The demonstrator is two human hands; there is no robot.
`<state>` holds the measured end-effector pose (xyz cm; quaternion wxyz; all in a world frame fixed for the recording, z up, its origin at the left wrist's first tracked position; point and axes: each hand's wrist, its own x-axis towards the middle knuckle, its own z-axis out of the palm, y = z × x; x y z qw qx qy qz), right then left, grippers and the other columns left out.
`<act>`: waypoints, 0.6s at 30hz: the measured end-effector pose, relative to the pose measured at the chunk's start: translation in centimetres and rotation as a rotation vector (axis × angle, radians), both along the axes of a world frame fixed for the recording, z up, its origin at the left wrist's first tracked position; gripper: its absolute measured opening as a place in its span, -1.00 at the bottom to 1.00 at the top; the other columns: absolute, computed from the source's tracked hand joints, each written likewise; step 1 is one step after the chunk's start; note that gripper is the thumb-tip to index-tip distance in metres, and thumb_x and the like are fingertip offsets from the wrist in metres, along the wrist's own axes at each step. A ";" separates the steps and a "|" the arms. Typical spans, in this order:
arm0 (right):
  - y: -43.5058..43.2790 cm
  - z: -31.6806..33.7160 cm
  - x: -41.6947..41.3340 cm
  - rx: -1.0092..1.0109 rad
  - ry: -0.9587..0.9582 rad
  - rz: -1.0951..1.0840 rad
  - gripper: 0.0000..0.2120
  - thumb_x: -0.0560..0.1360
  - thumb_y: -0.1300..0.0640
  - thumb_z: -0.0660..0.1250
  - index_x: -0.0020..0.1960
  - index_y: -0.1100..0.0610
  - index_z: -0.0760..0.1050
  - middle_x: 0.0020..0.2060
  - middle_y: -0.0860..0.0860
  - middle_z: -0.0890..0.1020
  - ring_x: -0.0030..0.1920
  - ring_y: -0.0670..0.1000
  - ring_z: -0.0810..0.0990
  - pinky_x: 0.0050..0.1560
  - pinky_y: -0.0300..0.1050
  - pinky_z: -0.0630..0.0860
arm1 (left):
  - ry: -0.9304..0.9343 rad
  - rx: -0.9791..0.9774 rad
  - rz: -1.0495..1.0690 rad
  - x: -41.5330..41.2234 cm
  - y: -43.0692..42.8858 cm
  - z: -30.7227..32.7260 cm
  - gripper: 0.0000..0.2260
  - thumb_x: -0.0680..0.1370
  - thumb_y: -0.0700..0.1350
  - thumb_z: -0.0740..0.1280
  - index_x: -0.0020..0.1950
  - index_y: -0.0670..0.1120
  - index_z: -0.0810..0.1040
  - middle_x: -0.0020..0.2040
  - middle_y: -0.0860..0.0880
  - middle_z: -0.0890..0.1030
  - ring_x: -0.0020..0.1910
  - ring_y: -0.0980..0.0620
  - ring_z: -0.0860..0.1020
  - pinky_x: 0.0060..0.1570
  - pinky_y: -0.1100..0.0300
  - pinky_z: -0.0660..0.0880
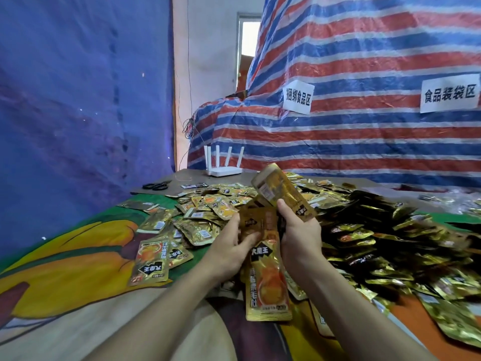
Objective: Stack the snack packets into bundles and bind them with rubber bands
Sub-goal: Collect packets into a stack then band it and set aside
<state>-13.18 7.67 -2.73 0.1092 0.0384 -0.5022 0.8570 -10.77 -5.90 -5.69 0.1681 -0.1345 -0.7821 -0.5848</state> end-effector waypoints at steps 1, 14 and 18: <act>0.1 0.1 0.0 0.000 -0.012 0.010 -0.80 0.55 0.16 0.44 0.14 0.20 0.59 -0.05 0.18 0.74 -0.07 0.18 0.74 -0.06 0.10 0.68 | 0.010 0.003 -0.017 0.3 0.3 0.1 -0.85 0.65 -0.16 0.32 0.18 0.05 0.46 0.05 -0.02 0.68 0.02 0.07 0.67 0.01 0.09 0.63; -0.9 -1.0 0.2 0.422 0.114 0.075 -0.60 0.70 -0.09 0.09 0.06 0.04 0.66 -0.04 0.04 0.73 0.04 0.09 0.69 0.10 0.08 0.61 | 0.370 0.097 0.199 -0.1 0.2 0.4 -0.64 0.65 -0.25 0.30 0.31 0.10 0.28 0.08 -0.03 0.63 0.05 0.07 0.63 0.04 0.16 0.59; 0.2 -1.2 -0.3 0.388 0.125 0.207 -0.62 0.60 0.31 0.11 0.05 0.01 0.66 -0.07 0.08 0.73 -0.07 0.08 0.73 -0.20 -0.07 0.64 | 0.252 0.149 0.260 -0.7 -0.3 -0.2 -0.72 0.67 -0.10 0.27 0.37 0.06 0.37 0.13 0.09 0.61 0.11 0.19 0.59 0.07 0.29 0.52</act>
